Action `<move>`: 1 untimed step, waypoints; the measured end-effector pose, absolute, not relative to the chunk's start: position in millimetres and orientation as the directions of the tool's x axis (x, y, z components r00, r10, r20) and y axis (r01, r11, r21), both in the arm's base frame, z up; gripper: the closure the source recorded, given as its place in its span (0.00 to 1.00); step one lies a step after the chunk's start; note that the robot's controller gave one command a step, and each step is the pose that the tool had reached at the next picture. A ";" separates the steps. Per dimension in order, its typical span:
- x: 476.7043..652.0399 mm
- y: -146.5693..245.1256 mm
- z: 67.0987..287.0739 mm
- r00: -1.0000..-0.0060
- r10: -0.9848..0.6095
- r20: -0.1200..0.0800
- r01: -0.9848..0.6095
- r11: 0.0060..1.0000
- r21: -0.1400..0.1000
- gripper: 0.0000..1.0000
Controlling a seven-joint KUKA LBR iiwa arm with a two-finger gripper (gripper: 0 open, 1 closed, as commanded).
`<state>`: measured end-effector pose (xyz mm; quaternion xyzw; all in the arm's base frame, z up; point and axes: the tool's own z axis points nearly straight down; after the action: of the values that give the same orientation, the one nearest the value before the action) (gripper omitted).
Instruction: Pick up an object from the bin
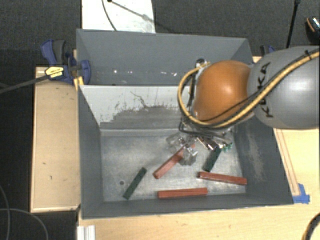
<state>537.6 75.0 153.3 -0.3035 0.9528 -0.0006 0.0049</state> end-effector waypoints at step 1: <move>538.6 75.1 157.0 -0.819 -0.574 -0.005 -0.574 0.819 -0.002 1.00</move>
Offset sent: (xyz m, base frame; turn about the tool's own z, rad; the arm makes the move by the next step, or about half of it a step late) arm -0.0001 0.0000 0.0029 0.0000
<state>538.6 75.1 157.0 -0.3011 0.9536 -0.0001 0.0027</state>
